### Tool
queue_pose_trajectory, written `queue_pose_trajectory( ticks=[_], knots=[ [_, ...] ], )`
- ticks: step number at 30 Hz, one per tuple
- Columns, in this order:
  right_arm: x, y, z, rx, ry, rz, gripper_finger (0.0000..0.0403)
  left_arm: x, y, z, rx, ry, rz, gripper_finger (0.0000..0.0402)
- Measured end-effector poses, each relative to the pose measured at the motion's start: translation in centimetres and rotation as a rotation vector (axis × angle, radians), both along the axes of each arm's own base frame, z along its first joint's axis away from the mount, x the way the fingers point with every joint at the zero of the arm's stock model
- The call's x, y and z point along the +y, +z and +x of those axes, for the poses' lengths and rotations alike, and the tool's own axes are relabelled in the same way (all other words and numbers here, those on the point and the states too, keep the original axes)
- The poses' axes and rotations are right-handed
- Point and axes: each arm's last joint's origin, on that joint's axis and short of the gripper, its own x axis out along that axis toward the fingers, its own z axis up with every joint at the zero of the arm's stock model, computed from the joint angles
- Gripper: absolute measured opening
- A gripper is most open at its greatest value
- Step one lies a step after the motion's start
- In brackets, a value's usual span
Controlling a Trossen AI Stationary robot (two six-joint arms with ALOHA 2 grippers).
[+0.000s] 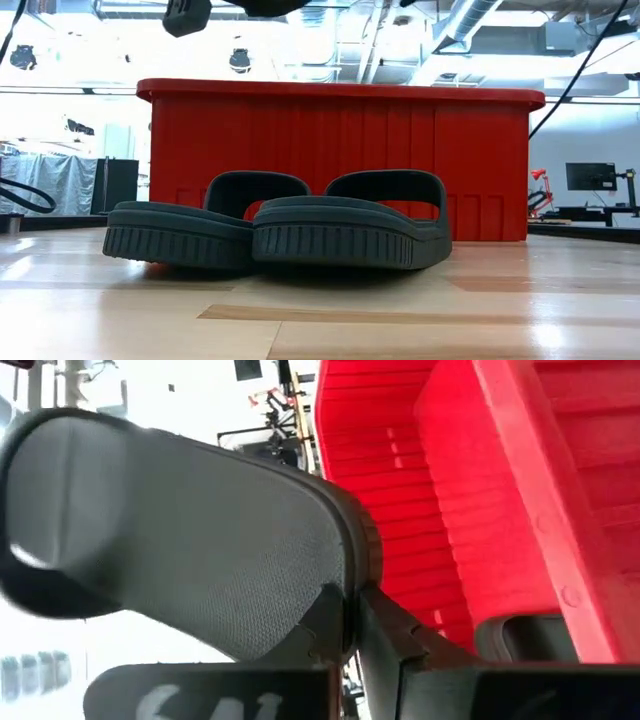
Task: Pick and place slides into bin
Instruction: Put the black slide into the red container
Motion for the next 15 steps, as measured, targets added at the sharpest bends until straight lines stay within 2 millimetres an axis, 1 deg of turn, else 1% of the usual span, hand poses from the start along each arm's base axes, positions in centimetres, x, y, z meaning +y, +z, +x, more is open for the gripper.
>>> queue_pose_trajectory(
  ticks=[4,6,11,15],
  knots=[
    [-0.6,-0.3,-0.5,0.055,-0.04,-0.024,0.0222,0.5,0.3,0.2,-0.01,0.005,-0.016,0.0],
    [-1.0,-0.4,-0.8,0.086,-0.076,-0.049,0.0221,0.7,0.8,0.3,-0.022,0.013,-0.023,0.0],
    [-1.8,-0.7,-1.5,0.152,-0.136,-0.08,0.0219,1.7,2.9,1.1,-0.091,0.015,-0.089,0.0],
    [-2.3,-0.9,-2.2,0.209,-0.169,-0.086,0.0219,2.9,5.1,1.6,-0.162,0.033,-0.137,0.0]
  ],
)
